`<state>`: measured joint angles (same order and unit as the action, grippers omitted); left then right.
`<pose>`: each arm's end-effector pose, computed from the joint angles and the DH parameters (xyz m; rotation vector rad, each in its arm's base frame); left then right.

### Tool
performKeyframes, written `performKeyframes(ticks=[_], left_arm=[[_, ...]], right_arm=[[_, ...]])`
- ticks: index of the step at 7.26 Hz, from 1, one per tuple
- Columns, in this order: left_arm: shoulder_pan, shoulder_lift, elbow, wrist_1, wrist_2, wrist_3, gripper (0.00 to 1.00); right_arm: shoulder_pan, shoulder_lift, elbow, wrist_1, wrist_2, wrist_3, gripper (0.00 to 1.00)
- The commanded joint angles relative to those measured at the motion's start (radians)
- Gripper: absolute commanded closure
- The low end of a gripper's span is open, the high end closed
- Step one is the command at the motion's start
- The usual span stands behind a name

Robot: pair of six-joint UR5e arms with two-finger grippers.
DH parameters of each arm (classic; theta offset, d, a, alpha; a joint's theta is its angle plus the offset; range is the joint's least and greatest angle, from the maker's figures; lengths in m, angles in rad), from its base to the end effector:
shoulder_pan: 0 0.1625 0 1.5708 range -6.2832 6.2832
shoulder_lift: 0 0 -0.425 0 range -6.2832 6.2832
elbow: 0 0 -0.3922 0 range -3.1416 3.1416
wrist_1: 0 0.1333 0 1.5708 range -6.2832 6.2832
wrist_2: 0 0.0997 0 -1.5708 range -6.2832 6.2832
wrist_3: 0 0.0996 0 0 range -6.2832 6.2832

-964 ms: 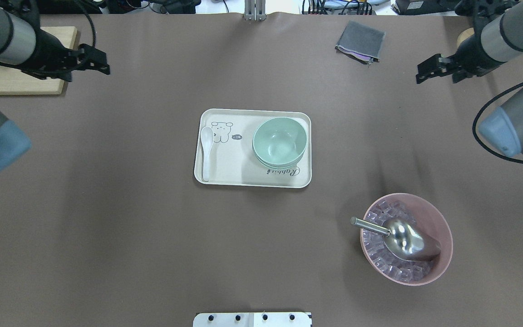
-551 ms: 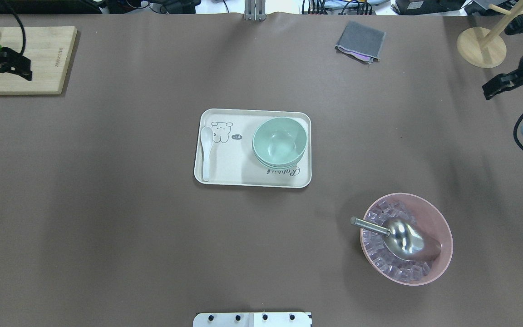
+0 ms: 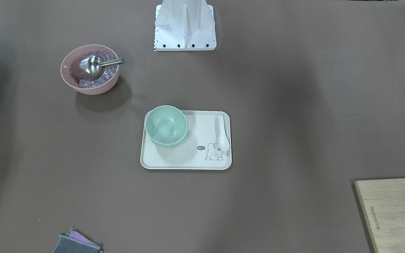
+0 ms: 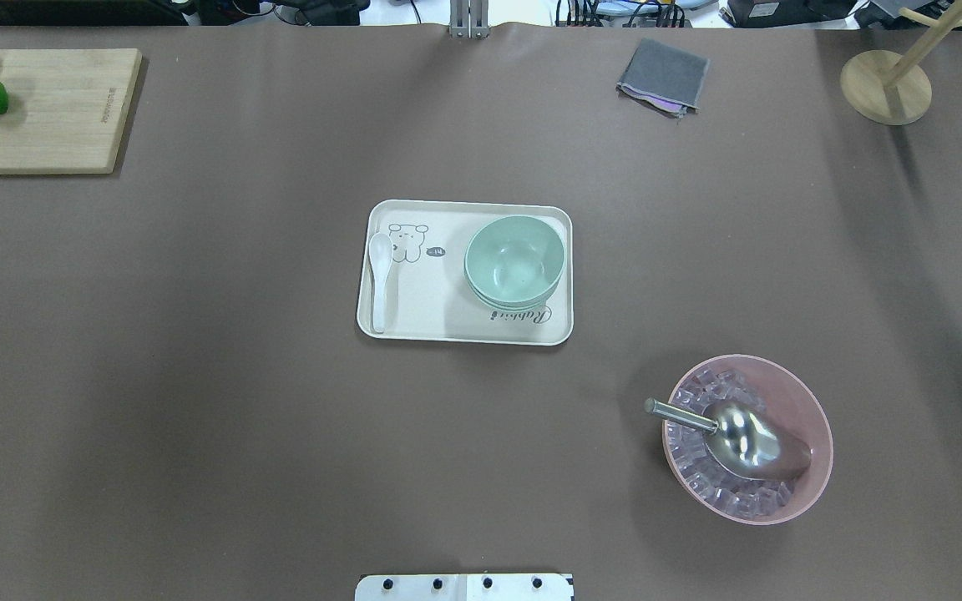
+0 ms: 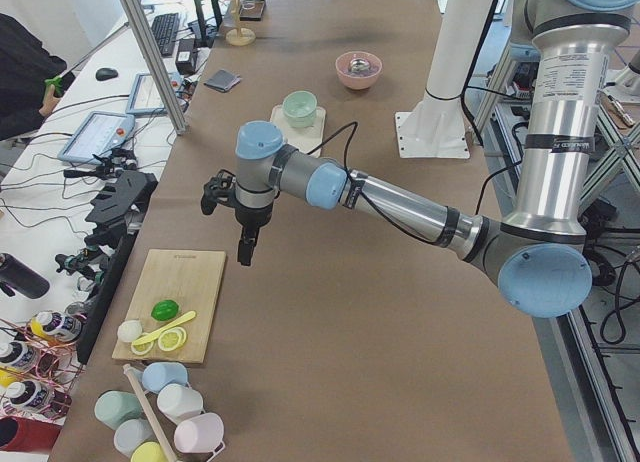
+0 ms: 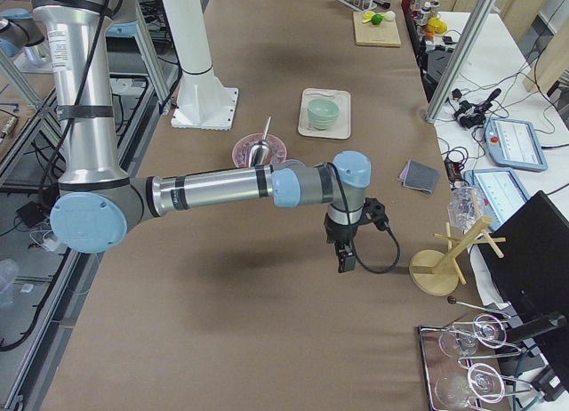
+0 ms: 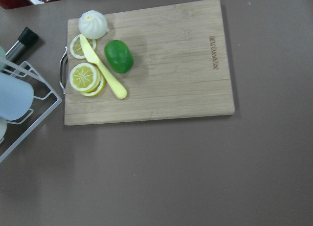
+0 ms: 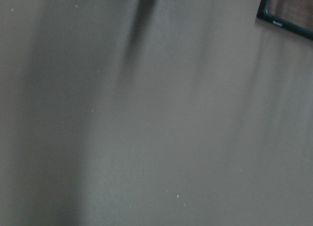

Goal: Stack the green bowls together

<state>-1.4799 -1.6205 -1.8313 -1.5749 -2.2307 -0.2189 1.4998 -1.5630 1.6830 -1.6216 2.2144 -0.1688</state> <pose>-0.0253 -0.5182 0.5113 0.1981 0.6929 -0.0187 0.0380 -0.5016 0.6131 0.0984 -0.6411 -0.2536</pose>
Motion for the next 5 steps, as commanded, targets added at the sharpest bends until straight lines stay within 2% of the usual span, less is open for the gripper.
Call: performKeyframes(ticks=[1,3,4,5], left_arm=[[-0.045,0.074,0.033,-0.005,-0.064,0.046,0.02],[-0.100,0.090,0.061,-0.036,-0.061,0.053,0.02],[-0.156,0.076,0.142,-0.037,-0.055,0.053,0.02],[-0.205,0.067,0.176,-0.049,-0.061,0.055,0.02]], right_arm=[[0.120,-0.131,0.000,-0.003,0.134,-0.072,0.00],[0.128,-0.172,0.009,-0.006,0.171,-0.058,0.00],[0.128,-0.163,0.011,-0.006,0.169,-0.057,0.00],[0.128,-0.146,0.008,-0.006,0.166,-0.051,0.00]])
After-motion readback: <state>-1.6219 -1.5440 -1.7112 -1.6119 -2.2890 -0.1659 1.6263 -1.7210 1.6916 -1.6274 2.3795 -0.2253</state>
